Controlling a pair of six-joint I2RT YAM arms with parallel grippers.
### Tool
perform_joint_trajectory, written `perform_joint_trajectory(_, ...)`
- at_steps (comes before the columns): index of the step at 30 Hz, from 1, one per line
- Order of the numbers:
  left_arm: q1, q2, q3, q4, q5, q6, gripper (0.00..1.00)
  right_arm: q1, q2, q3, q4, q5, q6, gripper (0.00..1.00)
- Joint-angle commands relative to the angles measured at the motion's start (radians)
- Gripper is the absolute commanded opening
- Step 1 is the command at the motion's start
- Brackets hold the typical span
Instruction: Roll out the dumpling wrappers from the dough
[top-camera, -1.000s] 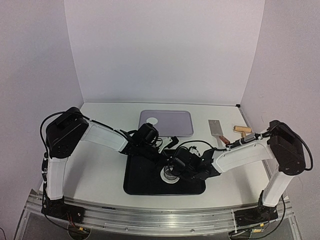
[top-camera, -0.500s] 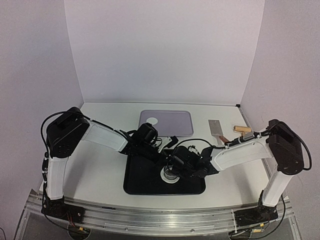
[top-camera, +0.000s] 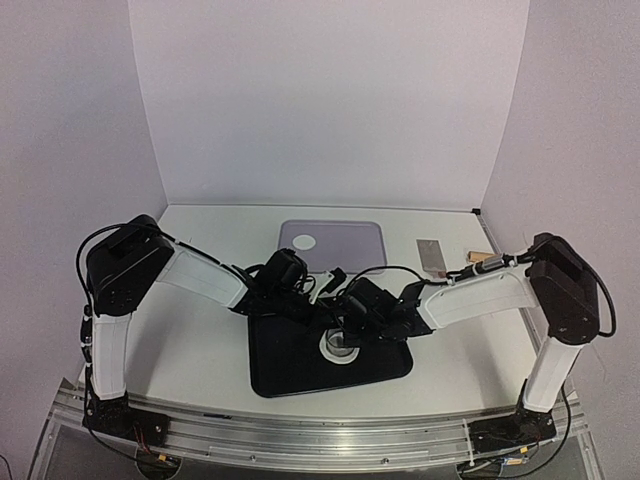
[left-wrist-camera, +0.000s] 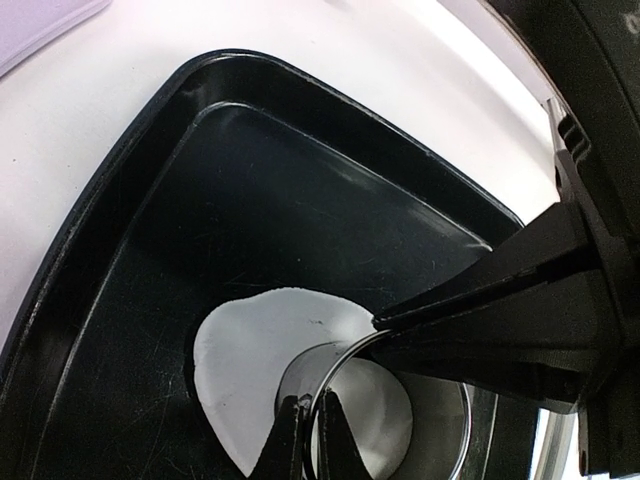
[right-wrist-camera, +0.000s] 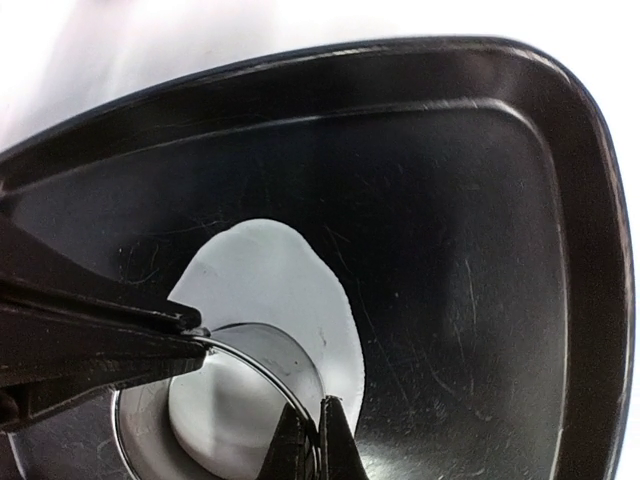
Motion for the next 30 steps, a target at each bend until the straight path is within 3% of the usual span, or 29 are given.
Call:
perform_joint_trajectory(1, -0.051, 0.159, -0.128, -0.416, 0.082, 0.039, 0.00, -0.049, 0.086, -0.103, -0.052, -0.021, -0.163, 0.00)
perform_joint_trajectory(7, -0.025, 0.214, -0.023, -0.377, -0.130, 0.153, 0.00, 0.002, 0.133, -0.143, -0.037, -0.116, 0.112, 0.00)
perform_joint_trajectory(17, -0.014, 0.284, 0.112, -0.436, -0.189, 0.276, 0.00, 0.041, 0.098, -0.199, -0.012, -0.149, 0.597, 0.00)
perform_joint_trajectory(23, -0.032, 0.264, 0.121, -0.496, -0.119, 0.327, 0.00, 0.039, 0.083, -0.169, -0.009, -0.114, 0.557, 0.00)
perform_joint_trajectory(27, -0.032, 0.260, 0.134, -0.547, -0.046, 0.310, 0.00, 0.038, 0.099, -0.108, -0.192, -0.027, 0.410, 0.00)
perform_joint_trajectory(30, -0.008, 0.266, 0.130, -0.558, -0.019, 0.258, 0.00, 0.039, 0.132, -0.097, -0.221, -0.039, 0.343, 0.00)
